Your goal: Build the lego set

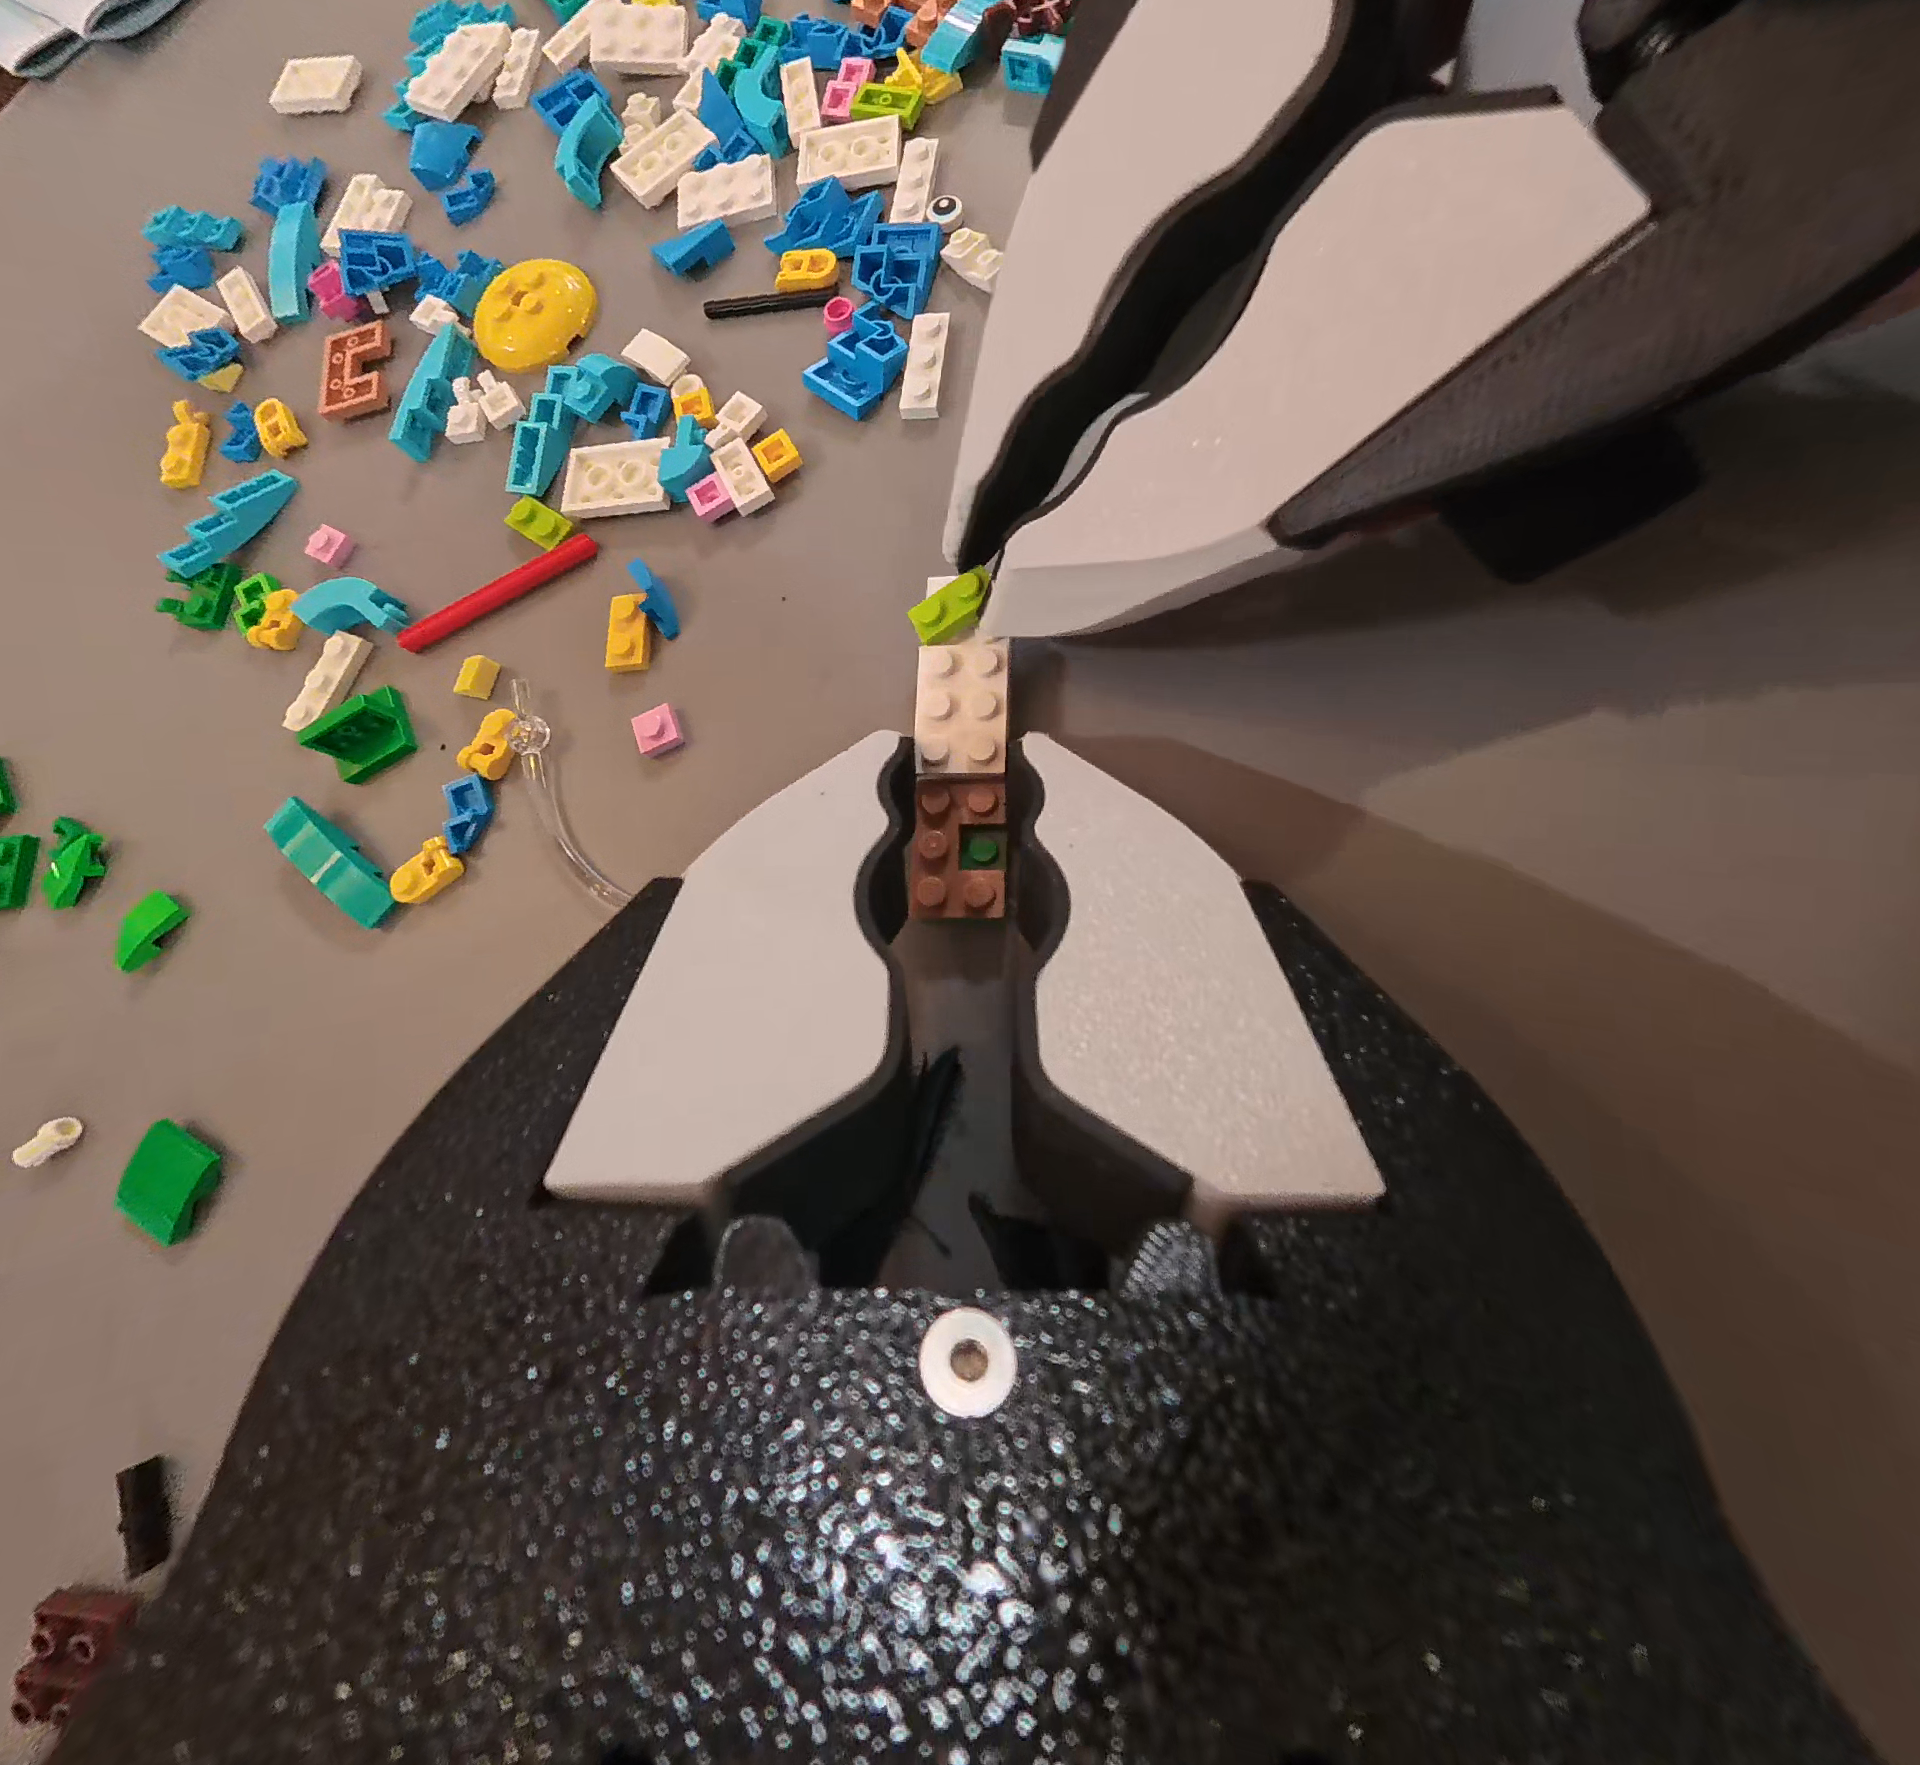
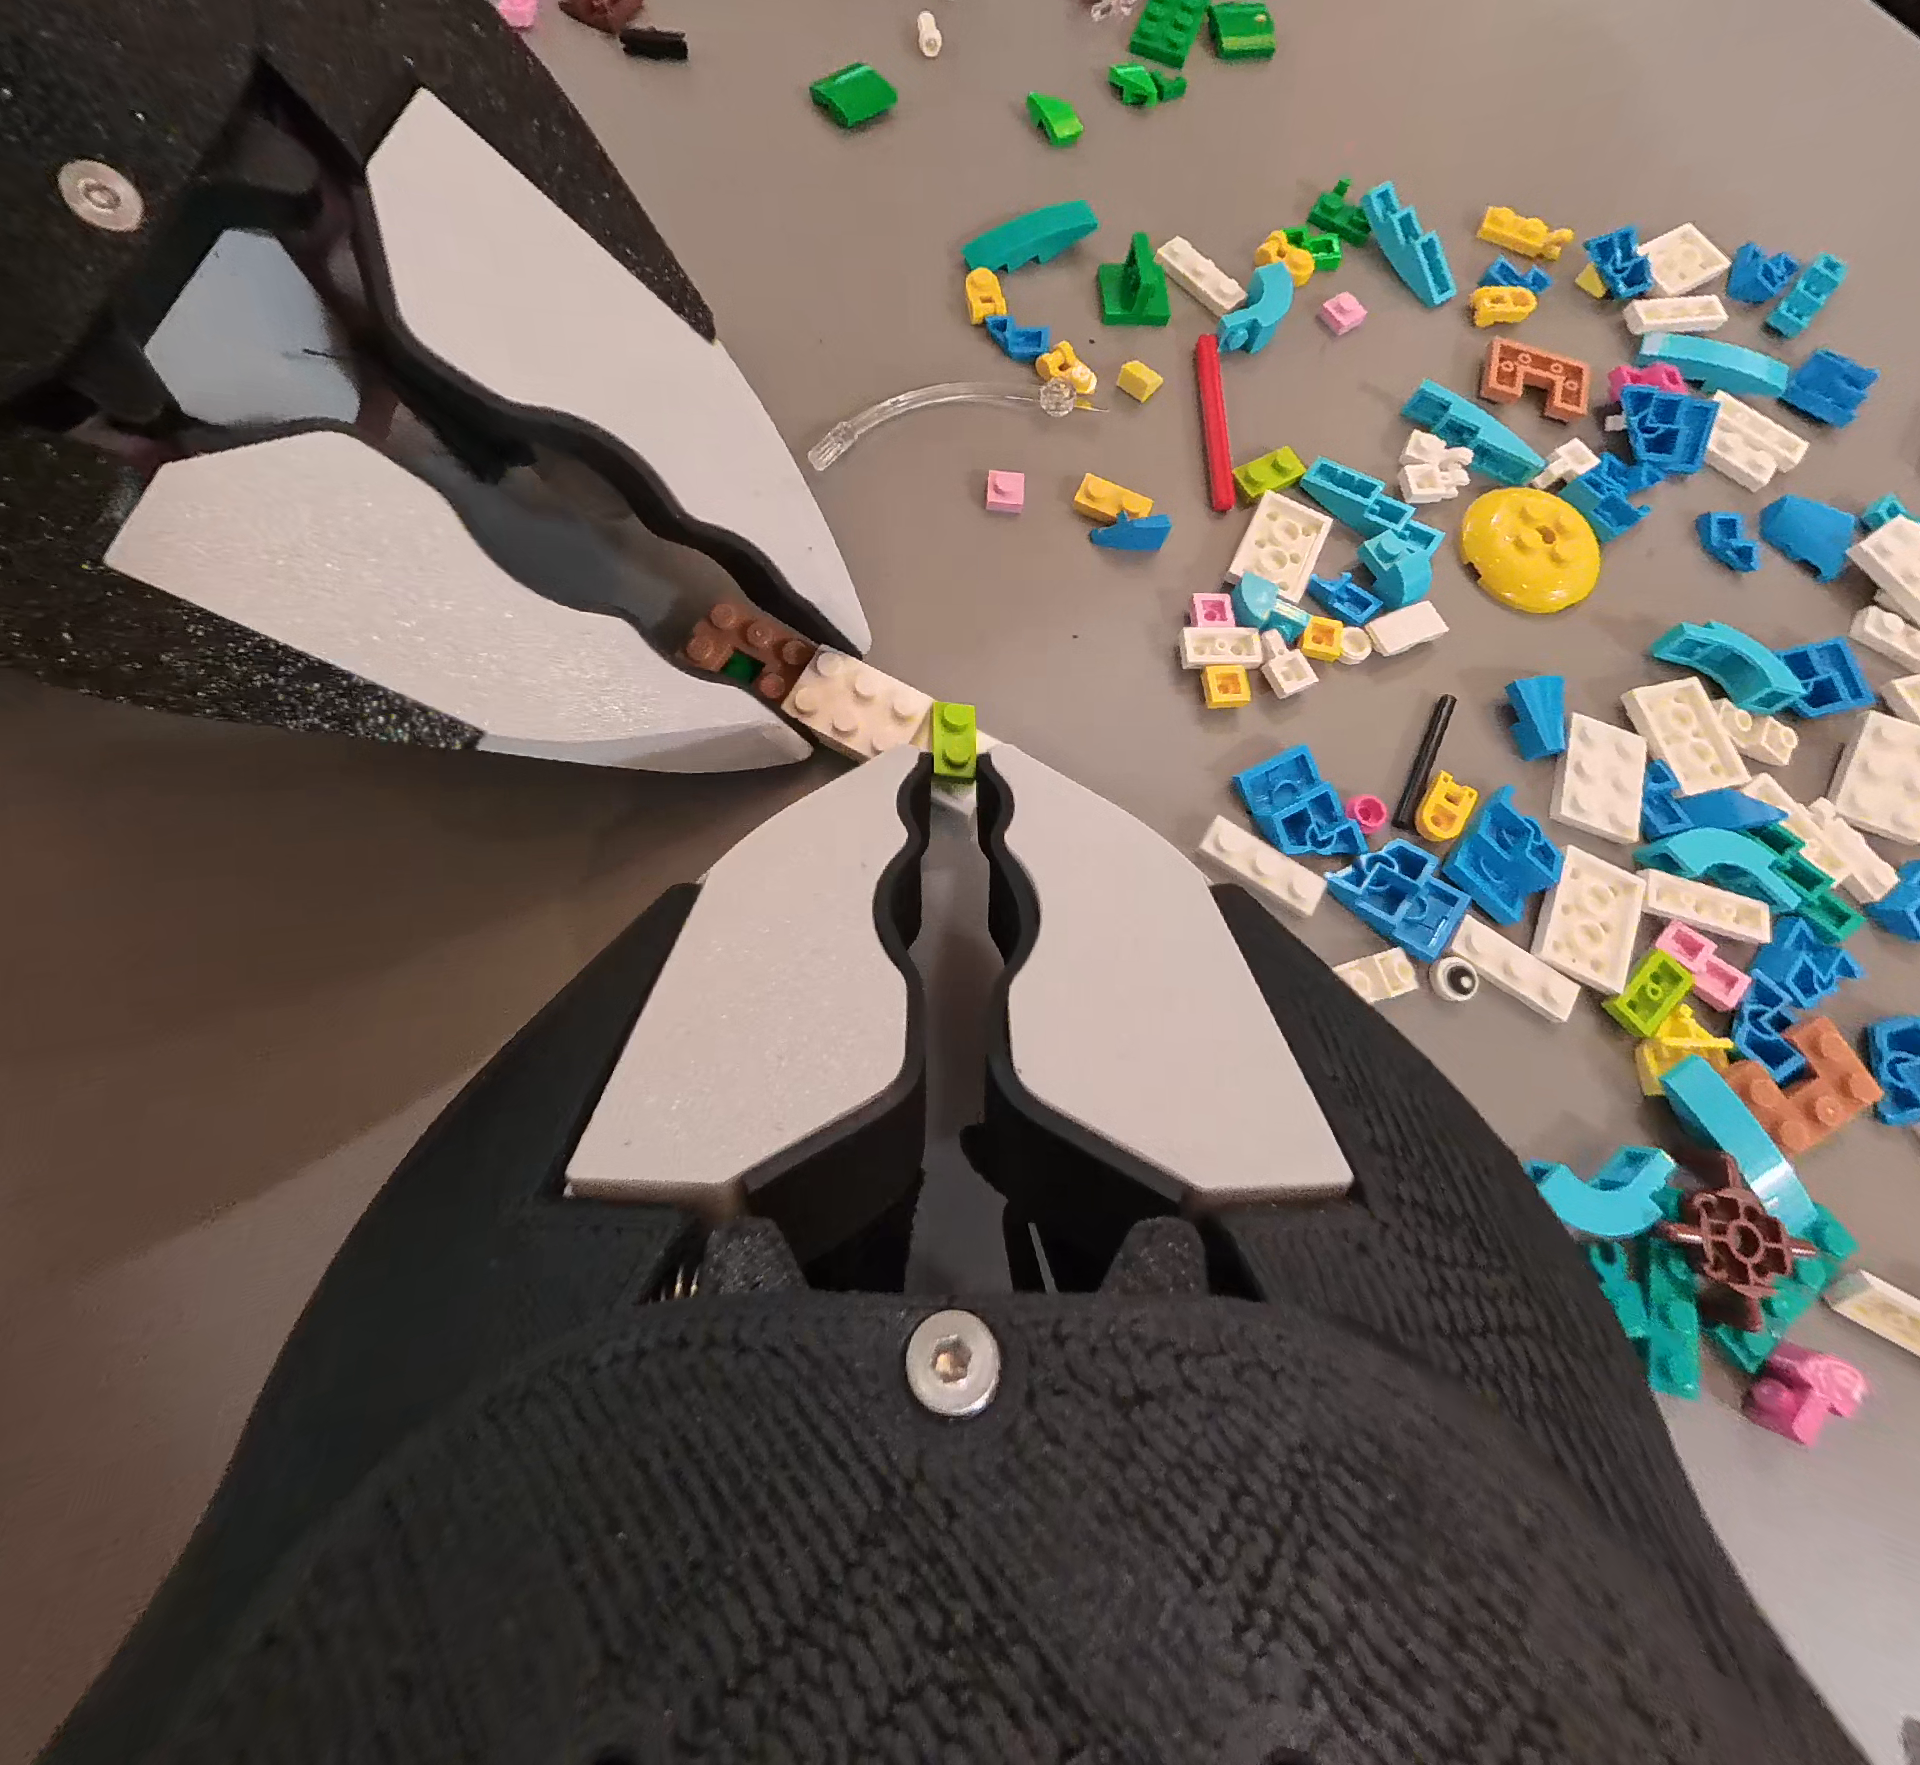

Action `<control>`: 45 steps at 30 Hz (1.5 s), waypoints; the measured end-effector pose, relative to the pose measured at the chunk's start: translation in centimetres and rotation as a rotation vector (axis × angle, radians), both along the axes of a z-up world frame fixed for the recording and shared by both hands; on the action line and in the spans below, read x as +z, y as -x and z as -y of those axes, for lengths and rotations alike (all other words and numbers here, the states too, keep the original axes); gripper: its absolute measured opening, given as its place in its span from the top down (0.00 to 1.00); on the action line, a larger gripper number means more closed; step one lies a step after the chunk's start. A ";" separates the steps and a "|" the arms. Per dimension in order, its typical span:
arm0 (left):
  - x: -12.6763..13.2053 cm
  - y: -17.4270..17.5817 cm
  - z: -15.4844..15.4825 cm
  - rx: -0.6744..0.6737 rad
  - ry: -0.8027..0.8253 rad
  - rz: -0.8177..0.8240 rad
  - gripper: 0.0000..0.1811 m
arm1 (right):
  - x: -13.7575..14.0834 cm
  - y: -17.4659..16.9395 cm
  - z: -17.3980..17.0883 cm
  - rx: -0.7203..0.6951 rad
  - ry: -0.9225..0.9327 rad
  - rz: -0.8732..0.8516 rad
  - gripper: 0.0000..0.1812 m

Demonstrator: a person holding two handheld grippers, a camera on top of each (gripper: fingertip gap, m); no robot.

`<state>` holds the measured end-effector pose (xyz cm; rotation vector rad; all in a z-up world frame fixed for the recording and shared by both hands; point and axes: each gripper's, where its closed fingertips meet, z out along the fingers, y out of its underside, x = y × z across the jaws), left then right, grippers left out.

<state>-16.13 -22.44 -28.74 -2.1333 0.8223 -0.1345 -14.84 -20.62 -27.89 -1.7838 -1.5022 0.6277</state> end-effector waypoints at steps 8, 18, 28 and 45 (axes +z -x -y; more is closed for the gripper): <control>0.0 0.0 0.0 0.001 -0.003 0.013 0.91 | -0.1 0.0 0.0 -0.041 -0.007 0.010 0.96; 0.0 0.1 0.0 0.000 -0.005 0.023 0.91 | -0.1 -0.1 0.4 -0.043 0.052 0.008 0.93; 0.0 0.1 0.0 -0.001 -0.005 0.025 0.91 | 0.0 0.0 1.2 0.012 0.109 -0.011 0.88; 0.5 0.5 0.0 -0.015 0.003 0.075 0.91 | 2.2 -0.7 0.4 0.321 -0.592 0.011 0.81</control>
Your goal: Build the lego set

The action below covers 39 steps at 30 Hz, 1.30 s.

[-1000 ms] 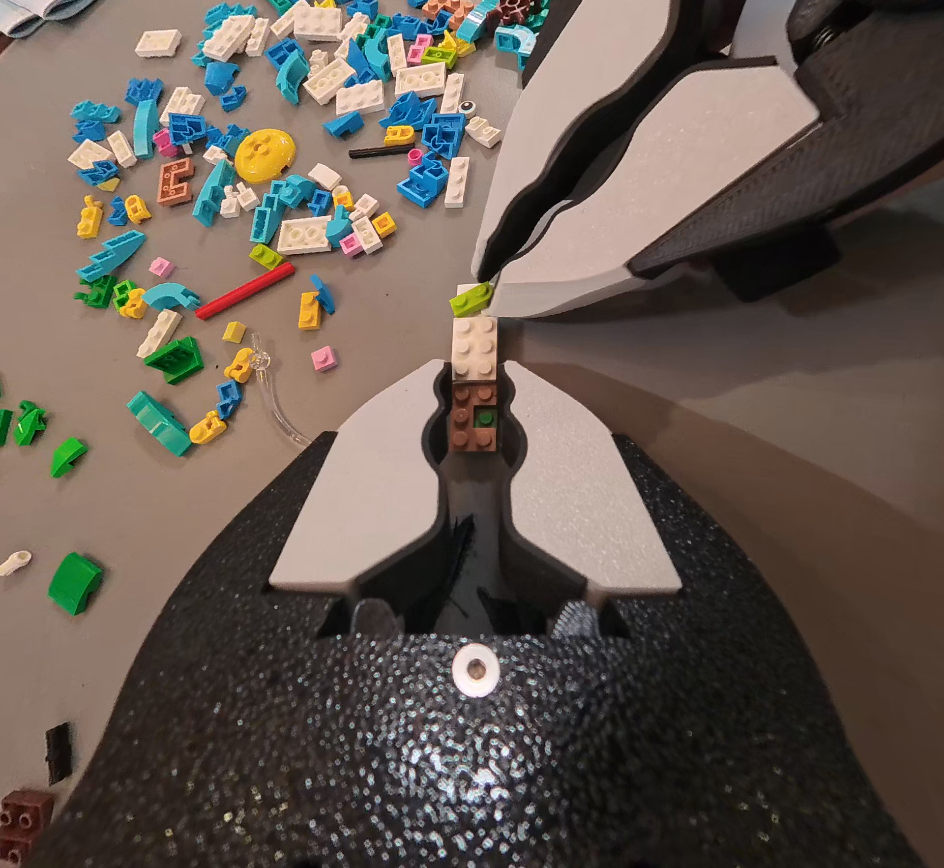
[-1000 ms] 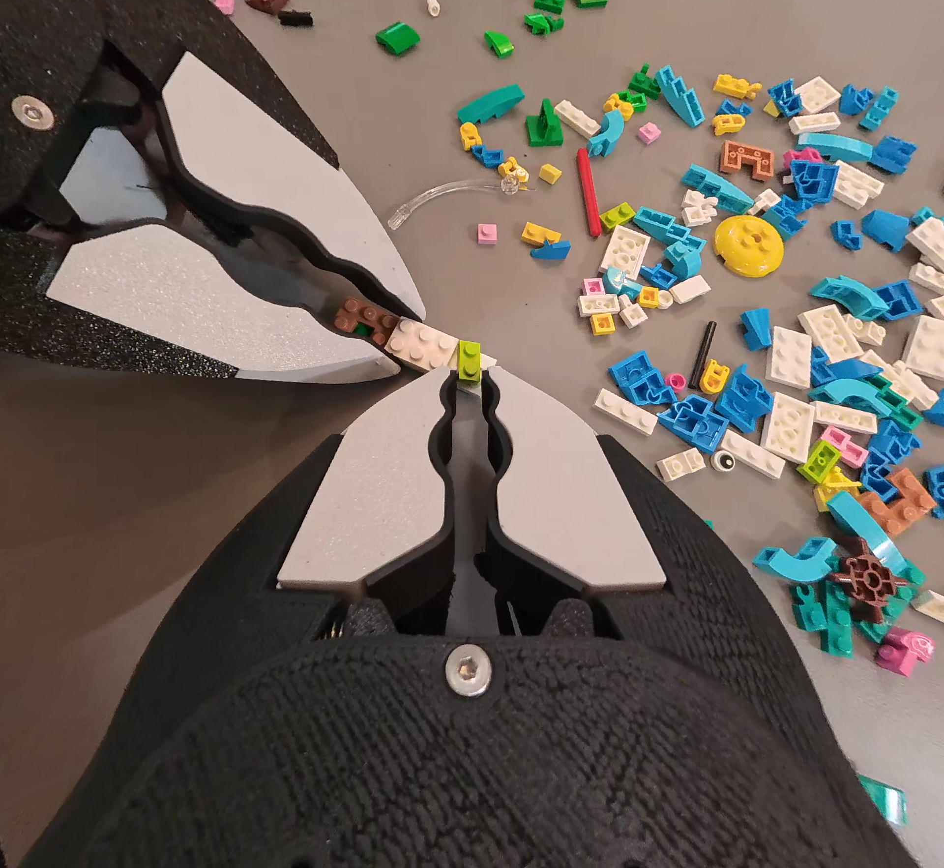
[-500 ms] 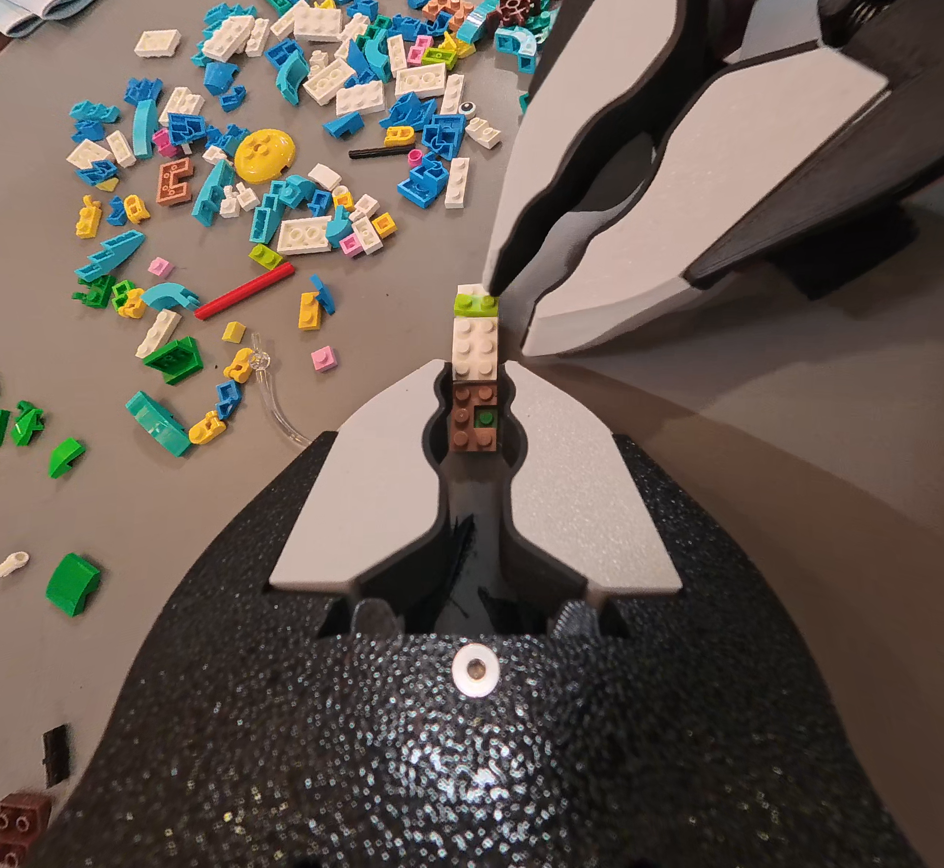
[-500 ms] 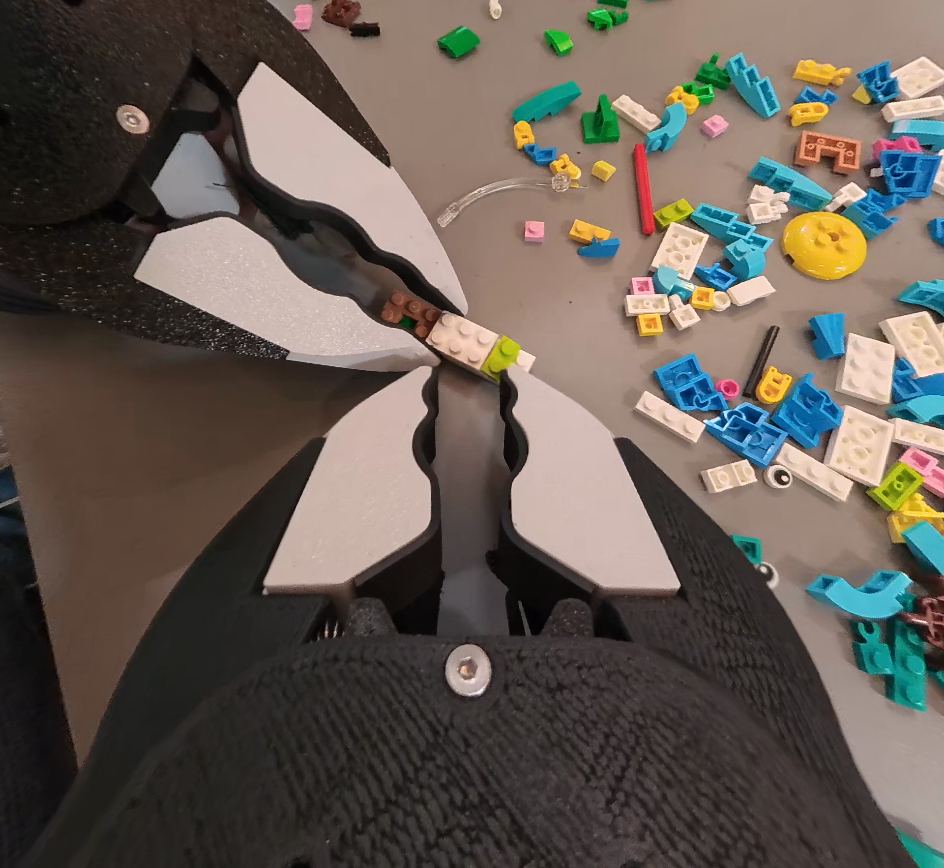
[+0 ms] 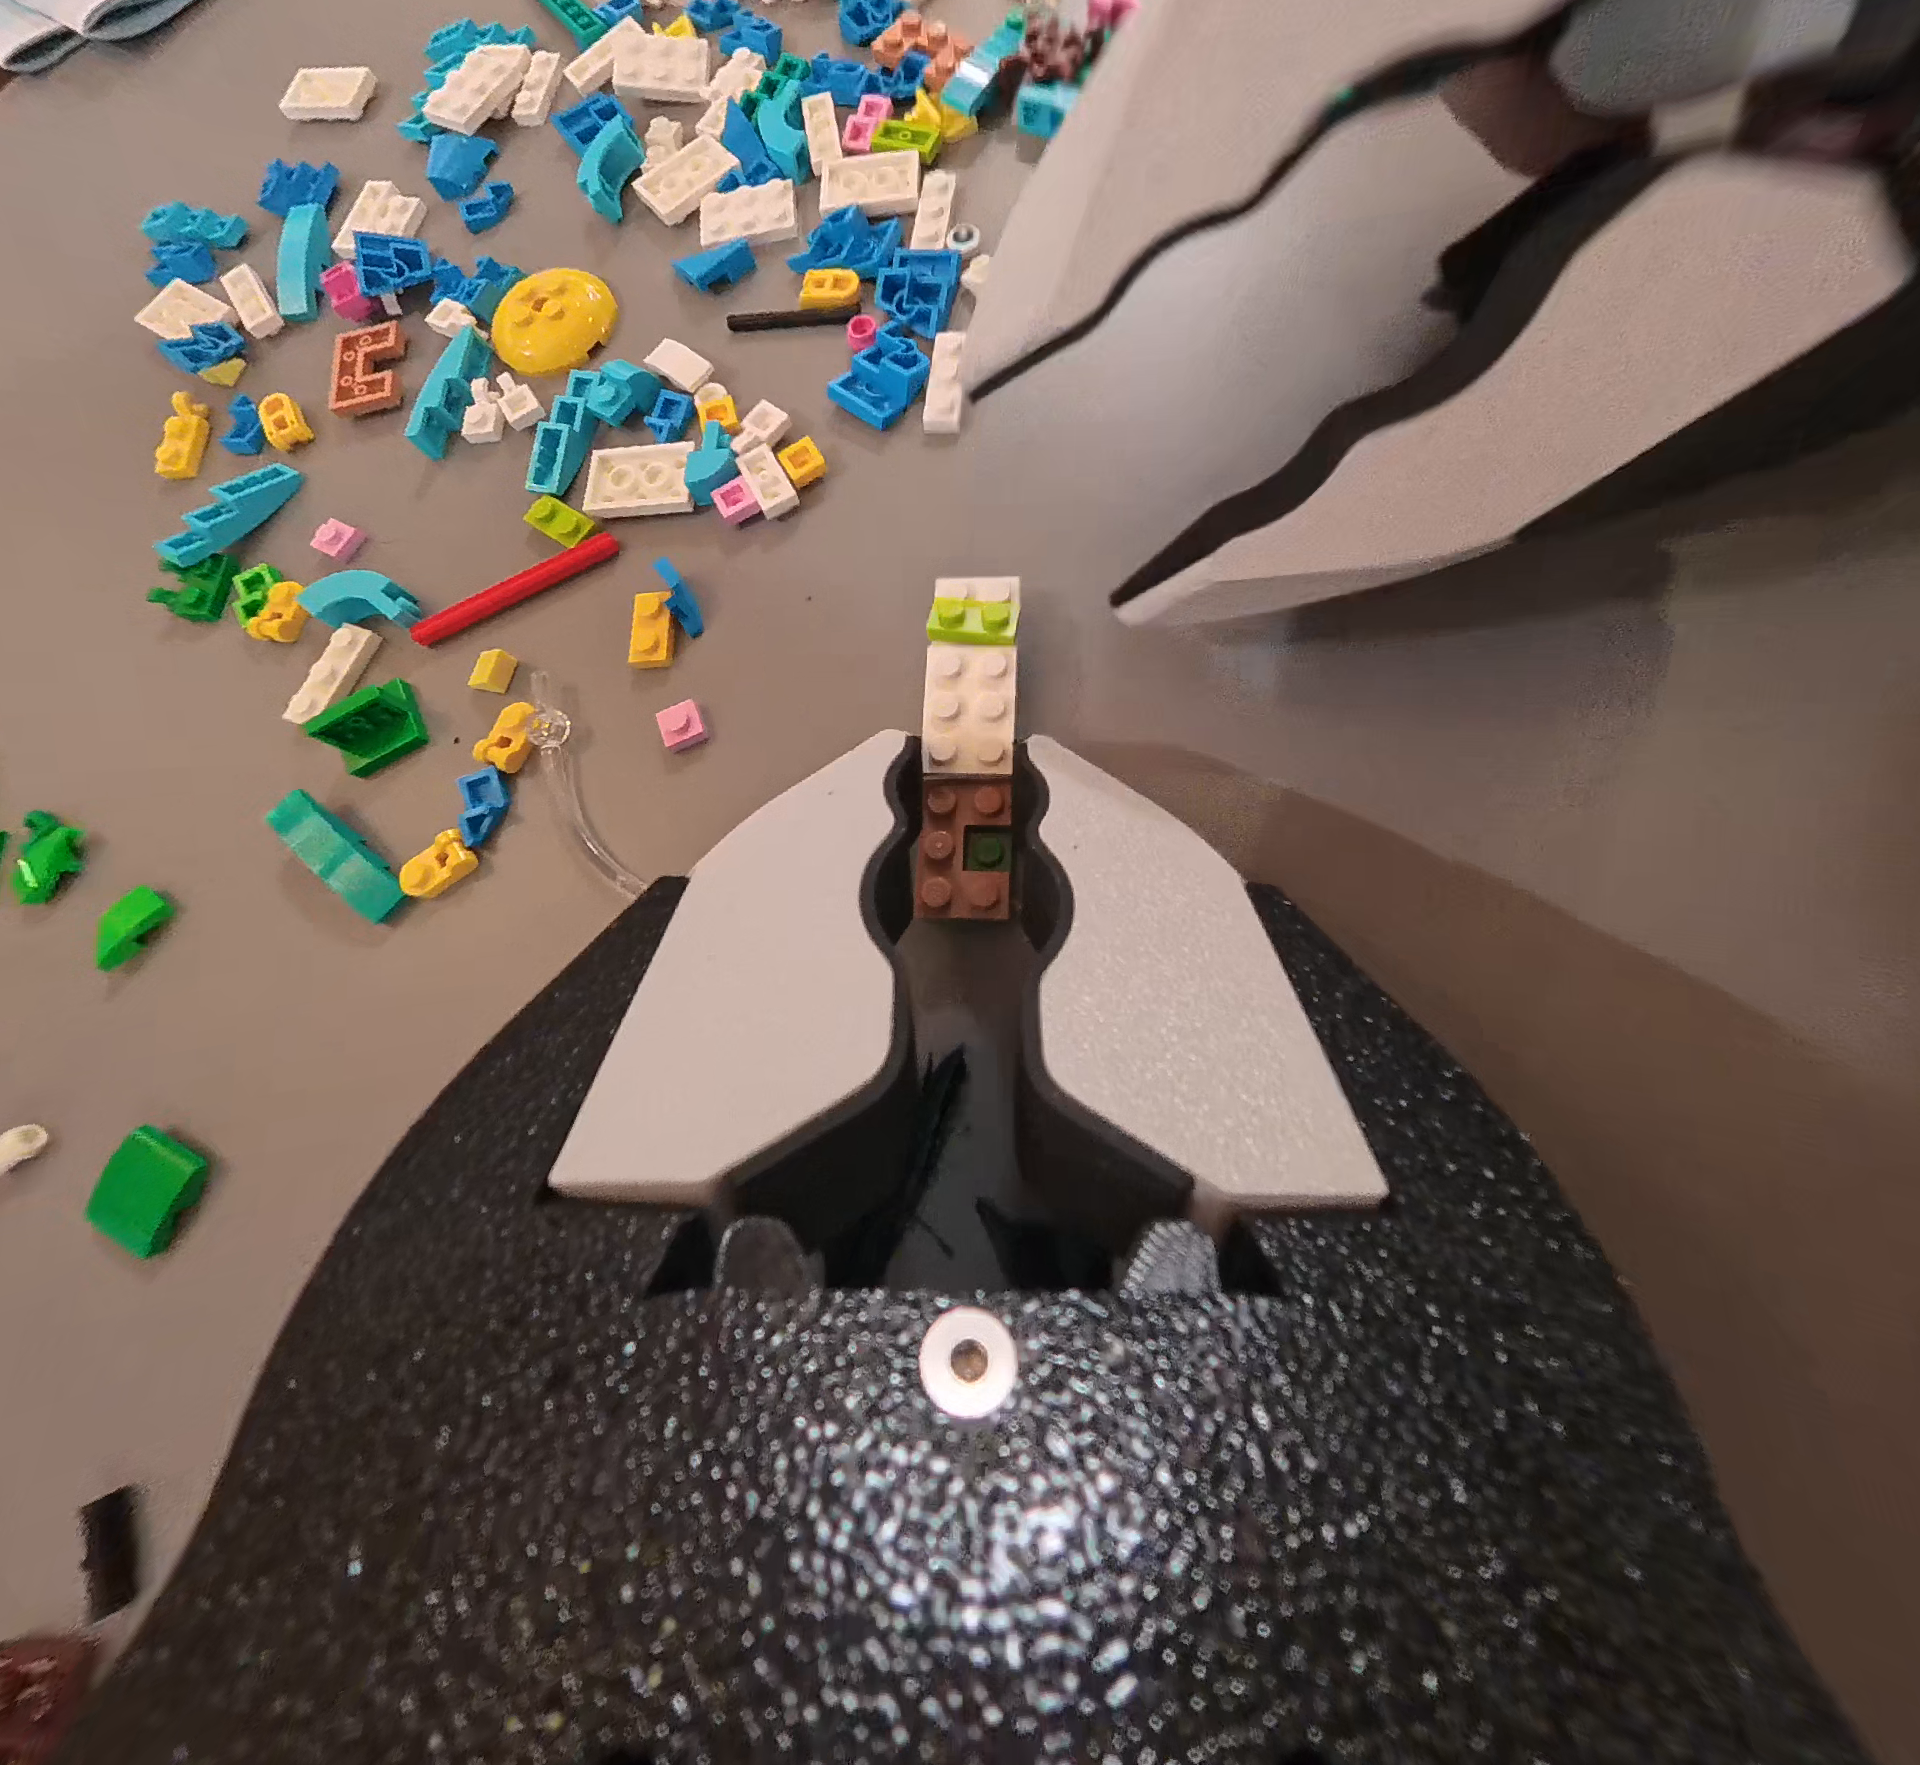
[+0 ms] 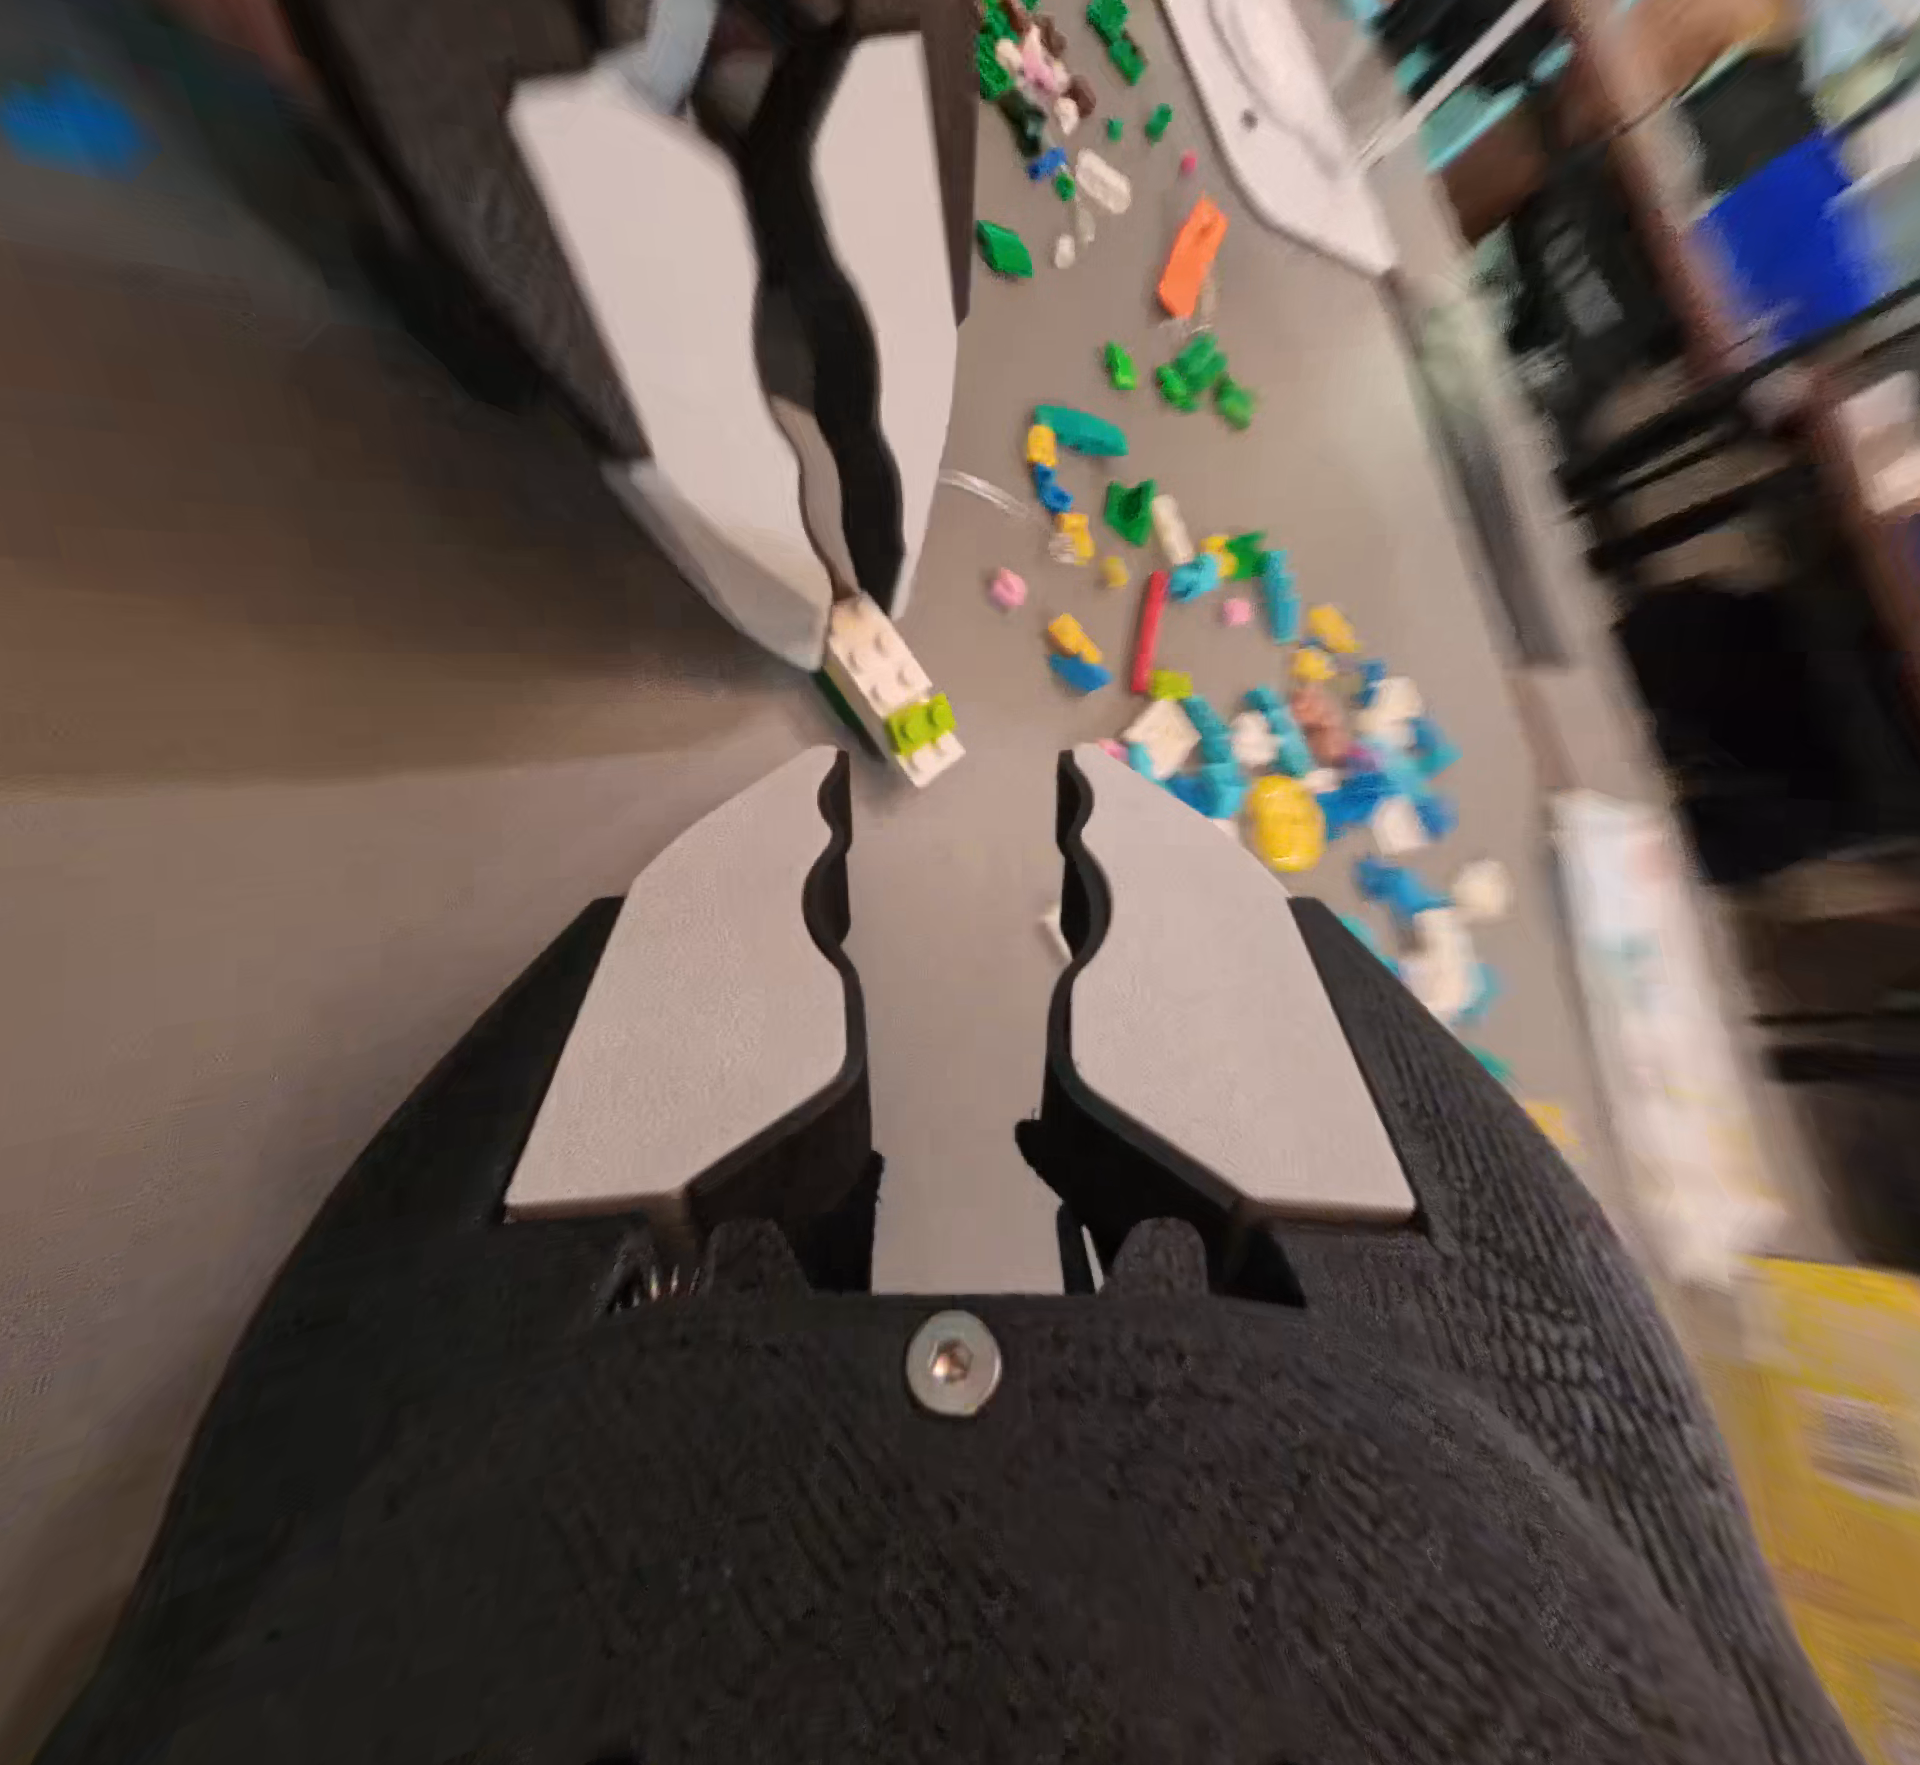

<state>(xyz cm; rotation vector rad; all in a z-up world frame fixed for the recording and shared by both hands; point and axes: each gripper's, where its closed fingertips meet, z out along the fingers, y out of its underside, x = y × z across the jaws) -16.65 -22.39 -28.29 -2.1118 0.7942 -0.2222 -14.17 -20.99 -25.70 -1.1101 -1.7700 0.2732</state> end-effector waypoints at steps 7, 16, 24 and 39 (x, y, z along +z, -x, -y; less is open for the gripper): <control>2.1 -0.5 0.4 -0.003 0.036 0.209 0.91 | 0.6 1.2 -0.5 0.045 -0.643 0.076 0.85; 2.9 -1.0 0.8 -0.027 0.059 0.275 0.91 | 1.0 1.6 -0.7 0.070 -0.773 0.097 0.95; 1.9 -1.4 1.2 -0.057 0.104 0.238 0.91 | 0.5 1.4 -0.2 0.195 -0.925 0.161 0.96; 1.2 -1.2 0.9 -0.068 0.075 0.122 0.76 | -0.1 1.0 -1.4 0.110 -0.687 0.140 0.96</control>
